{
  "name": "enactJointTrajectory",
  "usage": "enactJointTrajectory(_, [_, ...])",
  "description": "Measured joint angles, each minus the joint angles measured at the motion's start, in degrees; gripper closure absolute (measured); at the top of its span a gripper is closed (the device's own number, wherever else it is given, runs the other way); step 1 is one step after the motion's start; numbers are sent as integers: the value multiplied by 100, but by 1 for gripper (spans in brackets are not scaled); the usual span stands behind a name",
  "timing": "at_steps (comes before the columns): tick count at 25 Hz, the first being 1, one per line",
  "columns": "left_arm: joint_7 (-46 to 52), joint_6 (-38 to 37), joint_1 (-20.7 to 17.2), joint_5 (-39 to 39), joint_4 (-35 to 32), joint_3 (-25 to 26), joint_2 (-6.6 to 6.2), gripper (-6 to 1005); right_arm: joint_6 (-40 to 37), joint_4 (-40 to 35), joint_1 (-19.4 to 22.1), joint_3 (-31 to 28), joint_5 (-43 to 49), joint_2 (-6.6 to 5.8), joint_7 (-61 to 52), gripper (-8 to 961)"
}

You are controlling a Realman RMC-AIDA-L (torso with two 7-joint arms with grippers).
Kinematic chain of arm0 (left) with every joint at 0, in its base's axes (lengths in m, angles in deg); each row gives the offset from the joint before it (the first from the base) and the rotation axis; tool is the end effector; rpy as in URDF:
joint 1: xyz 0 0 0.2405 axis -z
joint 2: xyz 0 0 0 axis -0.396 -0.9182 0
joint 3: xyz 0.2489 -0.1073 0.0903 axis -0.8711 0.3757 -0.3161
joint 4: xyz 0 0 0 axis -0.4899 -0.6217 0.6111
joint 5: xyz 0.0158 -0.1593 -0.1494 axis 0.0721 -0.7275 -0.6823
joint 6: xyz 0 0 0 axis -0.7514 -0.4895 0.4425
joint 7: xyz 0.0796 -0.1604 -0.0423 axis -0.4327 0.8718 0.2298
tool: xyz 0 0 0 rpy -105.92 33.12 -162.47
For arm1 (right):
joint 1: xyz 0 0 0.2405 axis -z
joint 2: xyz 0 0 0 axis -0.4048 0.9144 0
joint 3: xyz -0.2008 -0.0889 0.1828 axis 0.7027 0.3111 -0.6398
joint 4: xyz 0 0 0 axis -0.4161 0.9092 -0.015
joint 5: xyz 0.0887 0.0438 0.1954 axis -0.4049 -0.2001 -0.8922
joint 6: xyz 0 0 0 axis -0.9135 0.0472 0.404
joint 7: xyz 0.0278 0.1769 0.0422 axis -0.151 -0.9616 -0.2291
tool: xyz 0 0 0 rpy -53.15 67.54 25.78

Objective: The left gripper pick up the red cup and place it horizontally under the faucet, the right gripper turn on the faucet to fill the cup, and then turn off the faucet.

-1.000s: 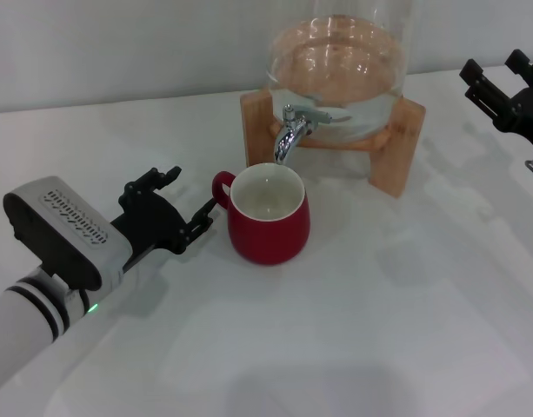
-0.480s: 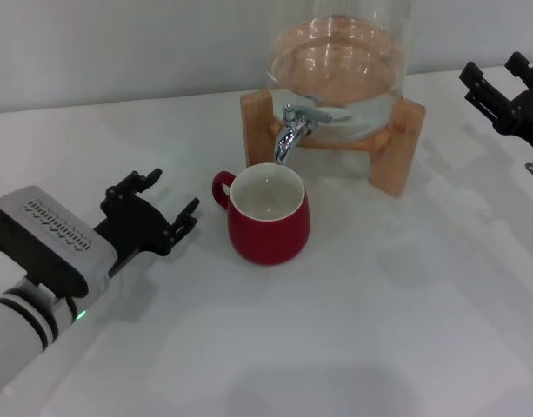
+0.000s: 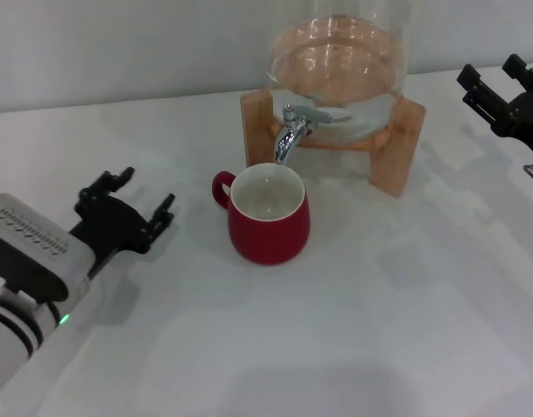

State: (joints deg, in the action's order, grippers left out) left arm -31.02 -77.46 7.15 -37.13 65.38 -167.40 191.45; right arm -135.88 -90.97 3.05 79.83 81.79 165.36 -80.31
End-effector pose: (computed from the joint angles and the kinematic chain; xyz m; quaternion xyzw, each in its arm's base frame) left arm -0.2930 0.4032 -0.1418 -0.8770 -0.0748 -0.1383 0.4541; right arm 0.3460 0.3828 0.0205 -0.6979 0.2469 0.4235 0.5222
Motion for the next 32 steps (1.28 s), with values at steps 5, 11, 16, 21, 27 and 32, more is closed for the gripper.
enactJointTrajectory(5, [-204, -157, -271, -2, -209, 404, -11, 325, 0, -10, 0, 14, 0, 0, -7, 103])
enactJointTrajectory(11, [-235, -837, -534, -157, -212, 722, -6, 326, 0, -30, 0, 21, 0, 0, -17, 102])
enactJointTrajectory(16, [-241, -1456, -719, -751, -179, 740, -10, 326, -30, -33, 10, 21, 0, 0, -23, 102])
enactJointTrajectory(21, [-243, -1871, -892, -1315, -169, 750, -12, 326, -132, -33, 51, 15, 0, -4, -38, 102])
enactJointTrajectory(27, [-244, -2303, -1031, -1659, -189, 743, -4, 326, -334, -9, 170, 52, 0, -17, -128, 102])
enactJointTrajectory(32, [-248, -2497, -1093, -1926, -172, 732, 3, 326, -591, 14, 333, 204, 6, -18, -246, 102])
